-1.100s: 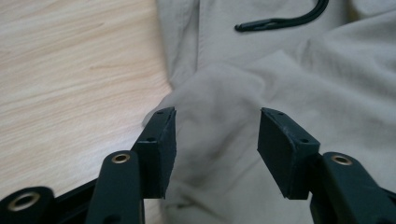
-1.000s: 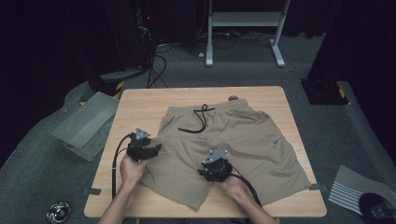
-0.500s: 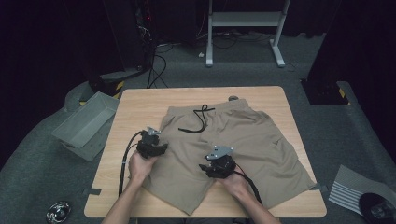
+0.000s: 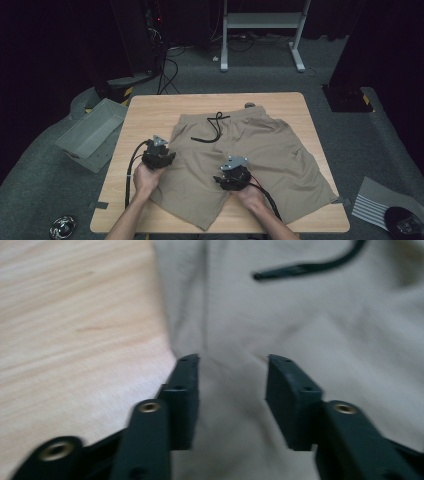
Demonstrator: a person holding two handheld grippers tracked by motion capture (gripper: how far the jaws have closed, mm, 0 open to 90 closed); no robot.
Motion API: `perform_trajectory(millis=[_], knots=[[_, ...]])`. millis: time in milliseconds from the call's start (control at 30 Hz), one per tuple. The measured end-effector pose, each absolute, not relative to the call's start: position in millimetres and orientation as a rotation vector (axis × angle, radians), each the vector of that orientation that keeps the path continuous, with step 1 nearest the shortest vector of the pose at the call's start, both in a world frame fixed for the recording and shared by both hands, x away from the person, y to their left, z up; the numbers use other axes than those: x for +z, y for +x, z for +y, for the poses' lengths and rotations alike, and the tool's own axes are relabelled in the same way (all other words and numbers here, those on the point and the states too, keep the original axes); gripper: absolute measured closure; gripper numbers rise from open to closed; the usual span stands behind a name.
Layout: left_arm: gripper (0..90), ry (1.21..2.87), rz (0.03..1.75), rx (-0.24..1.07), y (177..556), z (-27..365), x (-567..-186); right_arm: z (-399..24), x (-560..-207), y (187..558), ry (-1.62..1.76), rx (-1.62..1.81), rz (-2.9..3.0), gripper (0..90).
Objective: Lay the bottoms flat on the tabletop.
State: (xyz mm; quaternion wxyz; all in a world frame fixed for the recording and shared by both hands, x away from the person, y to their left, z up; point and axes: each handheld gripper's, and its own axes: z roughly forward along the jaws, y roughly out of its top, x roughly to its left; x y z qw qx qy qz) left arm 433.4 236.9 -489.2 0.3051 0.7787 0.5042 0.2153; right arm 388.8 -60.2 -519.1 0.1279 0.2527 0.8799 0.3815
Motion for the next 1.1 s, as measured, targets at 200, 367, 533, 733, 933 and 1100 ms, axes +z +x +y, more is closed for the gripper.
perform_trajectory(millis=[200,367,533,733,933,1100], knots=[[45.4,1.984,1.449,0.542,458,243,-495,-35,-516,390,0.688,1.173,2.591,53.3],[39.8,1.943,1.534,0.491,473,248,-509,-18,-517,387,0.625,1.187,2.631,53.3],[36.7,1.96,1.551,0.507,476,248,-515,-9,-522,381,0.552,1.15,2.7,53.3],[33.2,1.963,1.558,0.552,480,249,-518,-14,-525,369,0.457,1.136,2.738,55.0],[31.6,2.004,1.571,0.541,488,246,-515,-29,-525,357,0.404,1.149,2.762,56.3],[29.8,1.995,1.584,0.557,493,249,-516,-42,-525,349,0.391,1.158,2.77,56.7]])
